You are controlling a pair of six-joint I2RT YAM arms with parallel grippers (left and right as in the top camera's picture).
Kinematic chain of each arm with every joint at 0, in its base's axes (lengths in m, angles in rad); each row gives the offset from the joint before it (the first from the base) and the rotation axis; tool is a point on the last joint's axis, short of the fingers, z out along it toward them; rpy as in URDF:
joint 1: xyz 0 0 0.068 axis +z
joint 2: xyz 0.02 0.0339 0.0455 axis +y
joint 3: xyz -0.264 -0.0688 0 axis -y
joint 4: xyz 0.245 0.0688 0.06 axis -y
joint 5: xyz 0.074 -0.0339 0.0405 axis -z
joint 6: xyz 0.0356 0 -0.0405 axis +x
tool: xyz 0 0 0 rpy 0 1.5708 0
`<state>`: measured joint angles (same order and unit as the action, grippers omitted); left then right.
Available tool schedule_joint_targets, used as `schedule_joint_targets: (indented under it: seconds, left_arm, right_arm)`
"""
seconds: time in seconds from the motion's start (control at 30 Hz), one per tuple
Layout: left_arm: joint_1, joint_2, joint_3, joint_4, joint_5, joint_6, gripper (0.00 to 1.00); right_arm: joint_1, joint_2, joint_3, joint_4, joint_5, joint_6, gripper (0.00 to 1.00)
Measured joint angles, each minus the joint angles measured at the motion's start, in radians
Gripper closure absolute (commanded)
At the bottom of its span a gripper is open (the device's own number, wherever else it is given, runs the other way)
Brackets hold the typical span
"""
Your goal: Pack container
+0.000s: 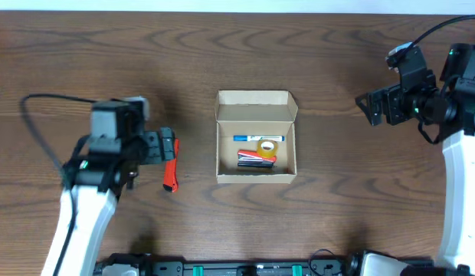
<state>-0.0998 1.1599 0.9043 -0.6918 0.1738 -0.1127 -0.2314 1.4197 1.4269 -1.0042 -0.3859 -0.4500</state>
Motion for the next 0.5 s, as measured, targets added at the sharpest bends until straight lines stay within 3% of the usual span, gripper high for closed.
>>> schedule_joint_targets:
  seconds: [0.27,0.5]
  left_arm:
    - [-0.021,0.275,0.09,-0.208,-0.009,-0.014,0.05]
    - [-0.021,0.34,0.23,-0.28,-0.008,-0.01,0.05]
  right_arm:
    - [-0.001,0.158,-0.071,0.002,0.025,0.07,0.01]
    - [-0.001,0.296,-0.088,0.004,0.042,0.111,0.01]
